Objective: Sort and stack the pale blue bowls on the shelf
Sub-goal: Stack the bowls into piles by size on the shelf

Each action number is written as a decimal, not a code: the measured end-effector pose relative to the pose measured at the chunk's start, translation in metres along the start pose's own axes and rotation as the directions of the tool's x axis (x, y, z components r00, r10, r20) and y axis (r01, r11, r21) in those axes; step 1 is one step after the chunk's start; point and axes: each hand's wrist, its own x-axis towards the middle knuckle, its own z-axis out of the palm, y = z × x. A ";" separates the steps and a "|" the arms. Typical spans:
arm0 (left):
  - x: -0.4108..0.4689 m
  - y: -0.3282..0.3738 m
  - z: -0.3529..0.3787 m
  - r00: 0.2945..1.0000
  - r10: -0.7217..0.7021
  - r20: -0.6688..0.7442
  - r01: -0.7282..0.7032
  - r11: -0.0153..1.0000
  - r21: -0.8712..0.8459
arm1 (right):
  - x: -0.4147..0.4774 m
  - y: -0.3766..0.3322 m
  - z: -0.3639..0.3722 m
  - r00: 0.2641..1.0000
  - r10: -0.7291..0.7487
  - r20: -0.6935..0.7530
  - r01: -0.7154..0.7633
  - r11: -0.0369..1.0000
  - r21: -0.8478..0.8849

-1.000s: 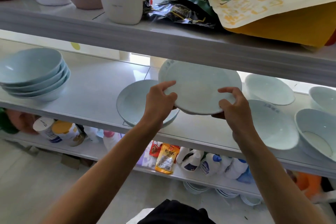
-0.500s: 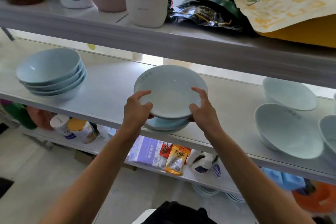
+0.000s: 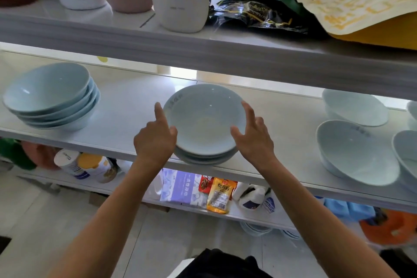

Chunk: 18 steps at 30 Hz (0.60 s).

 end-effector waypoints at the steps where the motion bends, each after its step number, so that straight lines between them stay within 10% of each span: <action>1: 0.004 -0.001 -0.002 0.998 0.027 -0.053 -0.022 0.995 0.096 | 0.002 0.002 0.000 1.000 0.000 0.013 0.000 1.000 -0.020; 18: -0.004 0.150 0.044 0.759 0.648 0.057 -0.648 0.761 -0.030 | -0.006 0.134 -0.087 0.949 0.305 -0.085 -0.313 0.945 -0.095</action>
